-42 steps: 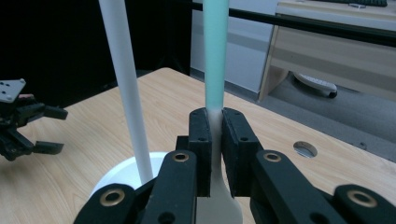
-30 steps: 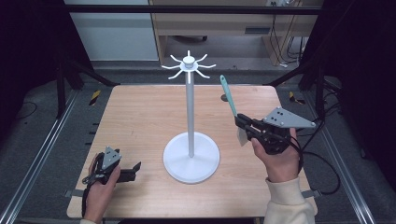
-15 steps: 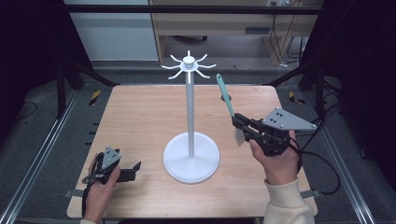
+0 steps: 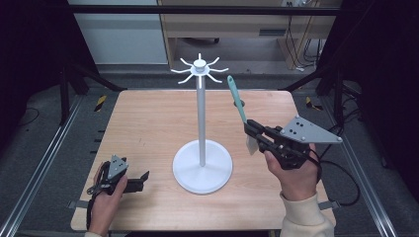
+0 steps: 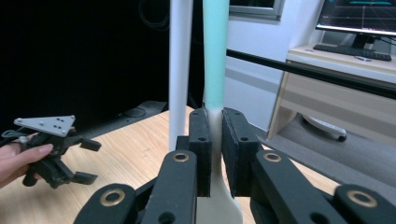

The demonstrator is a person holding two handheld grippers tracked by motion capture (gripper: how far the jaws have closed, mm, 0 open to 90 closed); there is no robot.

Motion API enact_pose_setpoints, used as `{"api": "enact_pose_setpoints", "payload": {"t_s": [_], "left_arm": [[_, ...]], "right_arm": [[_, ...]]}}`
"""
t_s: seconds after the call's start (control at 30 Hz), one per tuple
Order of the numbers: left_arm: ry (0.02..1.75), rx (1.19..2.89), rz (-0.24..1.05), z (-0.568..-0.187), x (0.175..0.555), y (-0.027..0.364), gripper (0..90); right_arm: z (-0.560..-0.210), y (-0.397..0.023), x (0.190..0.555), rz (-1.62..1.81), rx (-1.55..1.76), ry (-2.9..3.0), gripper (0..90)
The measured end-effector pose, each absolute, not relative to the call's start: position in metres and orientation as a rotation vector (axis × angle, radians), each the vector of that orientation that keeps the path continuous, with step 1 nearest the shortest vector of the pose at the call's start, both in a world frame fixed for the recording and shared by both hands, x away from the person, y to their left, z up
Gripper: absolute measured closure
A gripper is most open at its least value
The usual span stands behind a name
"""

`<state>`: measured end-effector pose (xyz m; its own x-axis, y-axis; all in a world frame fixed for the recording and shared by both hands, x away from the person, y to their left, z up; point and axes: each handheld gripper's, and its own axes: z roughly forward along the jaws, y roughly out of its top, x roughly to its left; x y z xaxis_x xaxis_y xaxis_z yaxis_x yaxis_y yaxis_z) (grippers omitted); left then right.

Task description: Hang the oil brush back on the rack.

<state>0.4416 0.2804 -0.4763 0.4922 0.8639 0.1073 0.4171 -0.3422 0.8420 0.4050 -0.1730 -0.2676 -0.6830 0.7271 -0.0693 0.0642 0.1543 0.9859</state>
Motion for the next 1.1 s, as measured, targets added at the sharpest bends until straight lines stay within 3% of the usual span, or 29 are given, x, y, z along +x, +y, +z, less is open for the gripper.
{"api": "enact_pose_setpoints", "payload": {"t_s": [1.1], "left_arm": [[1.057, 1.953, 0.717, -0.477, 0.442, 0.280, 2.2]], "right_arm": [[-0.262, -0.155, 0.405, 1.554, 0.710, 1.939, 82.8]]}}
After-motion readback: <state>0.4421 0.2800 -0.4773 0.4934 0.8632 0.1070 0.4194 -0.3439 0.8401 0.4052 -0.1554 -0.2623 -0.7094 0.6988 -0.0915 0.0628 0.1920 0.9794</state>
